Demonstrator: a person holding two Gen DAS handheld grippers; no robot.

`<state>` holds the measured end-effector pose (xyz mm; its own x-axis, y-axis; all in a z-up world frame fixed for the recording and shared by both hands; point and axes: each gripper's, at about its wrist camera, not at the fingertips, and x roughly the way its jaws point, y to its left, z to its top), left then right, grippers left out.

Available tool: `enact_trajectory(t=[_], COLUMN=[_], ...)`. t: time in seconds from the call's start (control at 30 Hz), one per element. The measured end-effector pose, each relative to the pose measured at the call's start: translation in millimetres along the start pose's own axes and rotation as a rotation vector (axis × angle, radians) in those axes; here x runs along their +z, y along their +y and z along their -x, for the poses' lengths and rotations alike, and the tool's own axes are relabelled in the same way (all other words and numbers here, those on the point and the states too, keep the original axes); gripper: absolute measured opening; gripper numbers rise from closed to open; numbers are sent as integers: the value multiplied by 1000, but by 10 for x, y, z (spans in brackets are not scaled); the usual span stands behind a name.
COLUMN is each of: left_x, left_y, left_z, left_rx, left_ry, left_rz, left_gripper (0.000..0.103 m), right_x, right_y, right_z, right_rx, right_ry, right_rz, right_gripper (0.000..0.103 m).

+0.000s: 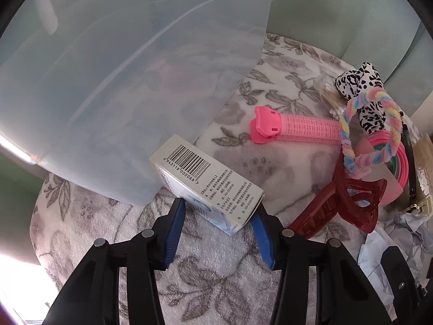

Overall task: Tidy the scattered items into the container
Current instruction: 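Grasp the white medicine box with the left tool while the right tool grasps the crumpled paper, then carry the medicine box and paper into the clear box and release both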

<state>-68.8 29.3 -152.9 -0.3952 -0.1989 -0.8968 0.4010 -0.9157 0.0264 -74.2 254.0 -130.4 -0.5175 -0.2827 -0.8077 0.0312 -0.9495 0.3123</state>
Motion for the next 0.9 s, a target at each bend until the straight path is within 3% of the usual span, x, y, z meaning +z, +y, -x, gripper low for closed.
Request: enact_trajectory(t=[0.1, 0.23, 0.57, 0.7, 0.83, 0.9], left_x=[-31, -96, -331, -432, -612, -533], left_y=[17, 72, 253, 139, 285, 105], left_z=[63, 138, 418, 752, 1053, 1156], left_rx=[-23, -39, -58, -75, -114, -134], left_ry=[-1, -3, -29, -74, -118, -145], left_rz=[-10, -35, -127, -174, -207, -228], left_gripper=[44, 37, 32, 31, 31, 31], right_x=[-31, -85, -269, -329, -361, -358], right_y=[37, 47, -17, 27, 89, 122], right_z=[46, 111, 459, 645, 810, 893], right_rx=[22, 34, 20, 28, 35, 37], right_ry=[0, 11, -7, -35, -62, -81], right_rz=[-3, -19, -66, -70, -67, -59], right_gripper=[73, 68, 66, 66, 66, 66])
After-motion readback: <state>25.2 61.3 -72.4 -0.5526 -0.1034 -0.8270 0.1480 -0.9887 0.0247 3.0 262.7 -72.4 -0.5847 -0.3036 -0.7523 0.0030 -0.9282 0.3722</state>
